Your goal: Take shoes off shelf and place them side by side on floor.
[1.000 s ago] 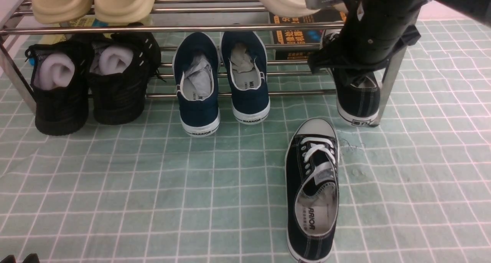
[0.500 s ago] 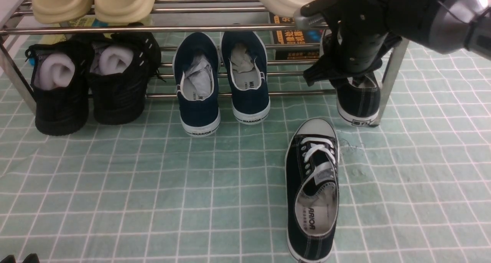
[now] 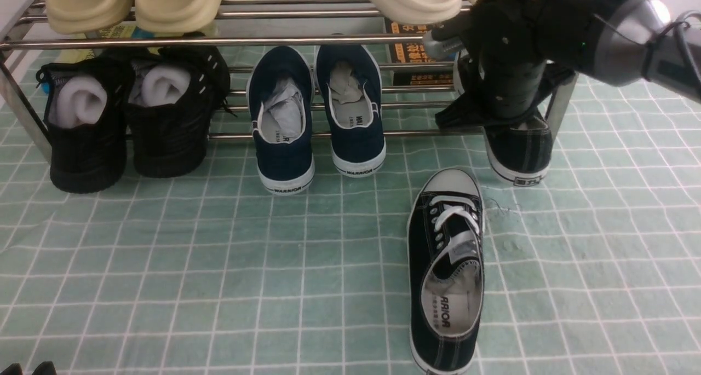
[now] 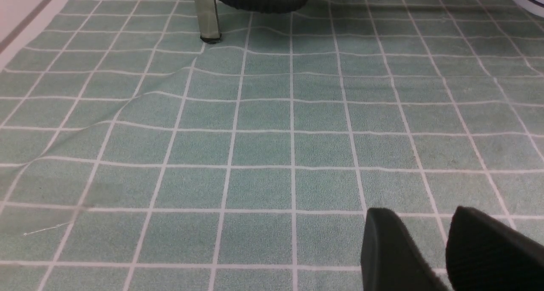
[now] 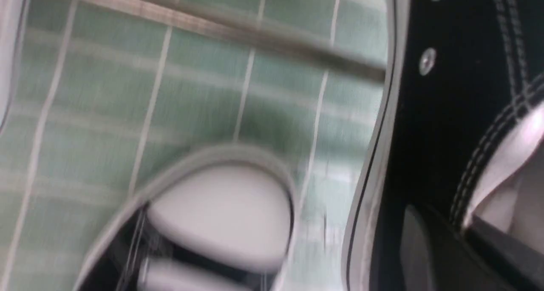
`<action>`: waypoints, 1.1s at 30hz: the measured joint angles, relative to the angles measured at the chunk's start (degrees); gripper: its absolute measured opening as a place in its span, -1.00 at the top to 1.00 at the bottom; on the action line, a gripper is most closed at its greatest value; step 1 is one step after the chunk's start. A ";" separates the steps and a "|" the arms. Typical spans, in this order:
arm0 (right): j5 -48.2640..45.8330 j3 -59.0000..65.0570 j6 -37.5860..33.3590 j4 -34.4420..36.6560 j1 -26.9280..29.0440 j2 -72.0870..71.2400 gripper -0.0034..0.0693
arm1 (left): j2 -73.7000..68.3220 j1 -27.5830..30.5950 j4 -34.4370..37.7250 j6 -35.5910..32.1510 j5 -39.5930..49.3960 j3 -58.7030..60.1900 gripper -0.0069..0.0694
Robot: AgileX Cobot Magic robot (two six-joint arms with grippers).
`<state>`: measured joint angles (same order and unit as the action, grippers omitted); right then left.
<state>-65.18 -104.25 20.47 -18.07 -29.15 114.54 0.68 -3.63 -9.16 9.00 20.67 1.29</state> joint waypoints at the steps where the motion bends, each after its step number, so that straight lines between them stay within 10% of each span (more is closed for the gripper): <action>1: -2.52 0.07 -1.54 2.32 0.00 -1.95 0.90 | 0.00 0.00 0.00 0.00 0.00 0.00 0.19; 10: -6.32 9.77 -7.56 15.26 -0.05 -16.64 0.90 | 0.00 0.00 0.00 0.00 0.00 0.00 0.19; 33: 9.20 41.18 -0.28 14.71 -0.05 -29.29 0.89 | 0.00 0.00 0.00 0.00 0.00 0.00 0.19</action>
<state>-55.97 -63.07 20.19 -3.36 -29.20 85.25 0.68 -3.63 -9.16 9.00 20.67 1.29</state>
